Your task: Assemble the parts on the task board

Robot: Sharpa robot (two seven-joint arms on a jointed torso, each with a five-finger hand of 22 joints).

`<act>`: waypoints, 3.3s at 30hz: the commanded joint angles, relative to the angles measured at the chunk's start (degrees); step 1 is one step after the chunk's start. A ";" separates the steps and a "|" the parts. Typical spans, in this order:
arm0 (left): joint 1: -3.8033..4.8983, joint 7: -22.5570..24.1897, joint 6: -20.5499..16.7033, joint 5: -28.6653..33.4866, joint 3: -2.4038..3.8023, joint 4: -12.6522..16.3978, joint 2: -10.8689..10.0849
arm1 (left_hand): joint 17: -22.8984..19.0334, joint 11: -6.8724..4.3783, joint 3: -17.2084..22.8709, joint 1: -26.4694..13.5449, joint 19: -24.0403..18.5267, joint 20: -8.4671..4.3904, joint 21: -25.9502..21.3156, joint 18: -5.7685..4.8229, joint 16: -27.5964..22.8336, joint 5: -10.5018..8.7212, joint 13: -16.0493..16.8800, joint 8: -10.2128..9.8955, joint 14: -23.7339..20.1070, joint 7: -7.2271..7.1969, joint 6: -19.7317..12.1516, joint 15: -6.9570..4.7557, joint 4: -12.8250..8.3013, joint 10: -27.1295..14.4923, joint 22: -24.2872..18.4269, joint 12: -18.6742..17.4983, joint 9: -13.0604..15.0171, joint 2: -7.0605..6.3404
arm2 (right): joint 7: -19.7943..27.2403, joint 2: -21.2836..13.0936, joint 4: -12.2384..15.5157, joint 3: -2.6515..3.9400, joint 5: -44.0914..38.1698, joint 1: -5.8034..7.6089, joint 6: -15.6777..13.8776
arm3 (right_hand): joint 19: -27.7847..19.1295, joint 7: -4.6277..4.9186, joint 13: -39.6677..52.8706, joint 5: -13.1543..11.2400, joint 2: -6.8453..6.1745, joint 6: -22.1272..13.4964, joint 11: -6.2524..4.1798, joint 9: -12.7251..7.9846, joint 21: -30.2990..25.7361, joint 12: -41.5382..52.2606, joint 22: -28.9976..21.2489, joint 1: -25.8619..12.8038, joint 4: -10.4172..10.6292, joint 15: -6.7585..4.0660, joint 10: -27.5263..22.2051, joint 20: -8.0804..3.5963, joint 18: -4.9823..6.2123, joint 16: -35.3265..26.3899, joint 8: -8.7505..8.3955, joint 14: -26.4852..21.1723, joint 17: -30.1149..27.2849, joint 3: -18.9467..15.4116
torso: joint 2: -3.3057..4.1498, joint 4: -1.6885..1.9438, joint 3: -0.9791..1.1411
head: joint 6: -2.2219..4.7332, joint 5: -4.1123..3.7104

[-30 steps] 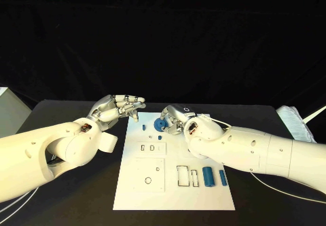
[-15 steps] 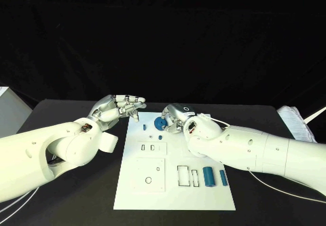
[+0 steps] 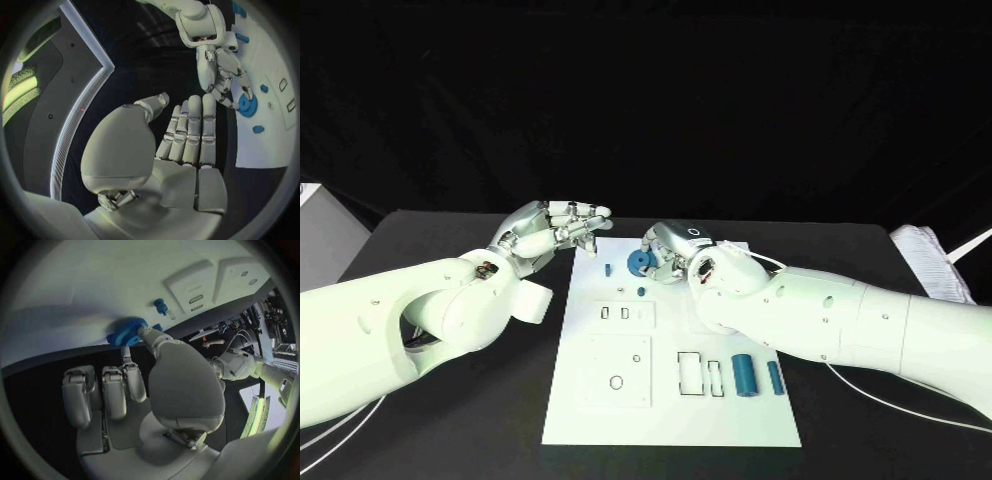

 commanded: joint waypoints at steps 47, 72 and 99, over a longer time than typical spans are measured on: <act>0.05 -1.43 0.19 -0.61 0.03 -0.21 -0.26 | -0.48 0.28 0.41 0.35 -1.03 0.08 0.39 0.86 -0.66 0.16 0.07 -0.37 -0.87 0.26 -0.99 0.11 -0.33 -0.83 0.06 0.25 0.13 0.16 | 5.49 -6.00 5.15 -0.20 7.61 -0.07 1.22 | 5.99 1.26 6.84 9.60 2.44 -1.62 1.00 -2.32 0.25 0.23 15.05 -3.99 5.58 1.40 -0.05 1.50 -0.82 0.21 -1.32 5.89 15.08 -5.68 | -0.09 -0.17 0.05 | 0.18 0.50; -0.05 -0.85 1.18 -0.61 -0.08 -1.67 0.48 | -0.57 0.32 0.48 0.43 -1.12 0.11 0.43 0.85 -0.71 0.13 0.10 -0.37 -0.93 0.27 -1.02 0.15 -0.42 -0.87 0.06 0.29 0.17 0.16 | 22.12 -28.70 13.43 0.26 23.81 3.84 6.31 | 5.99 1.49 5.93 3.14 0.20 -1.70 1.14 -3.52 0.25 -0.91 15.05 3.36 -1.07 1.56 -1.11 1.68 -0.82 0.21 -1.68 5.89 15.08 -0.86 | -1.41 -1.77 1.33 | 0.62 -0.41; -0.26 -0.63 2.06 -0.79 -0.27 -2.78 0.71 | -0.65 0.31 0.54 0.53 -1.19 0.13 0.47 0.85 -0.74 0.13 0.12 -0.34 -0.98 0.24 -1.00 0.15 -0.52 -0.89 0.07 0.34 0.21 0.16 | 22.90 -24.72 3.47 0.01 19.10 -0.11 7.40 | 5.99 1.61 5.44 1.16 -0.59 -3.25 1.24 -4.32 0.25 -1.50 15.05 5.64 -3.36 1.62 -1.59 1.71 -0.82 0.21 -2.74 5.89 15.08 -0.79 | -1.34 -1.79 1.46 | 0.12 -0.19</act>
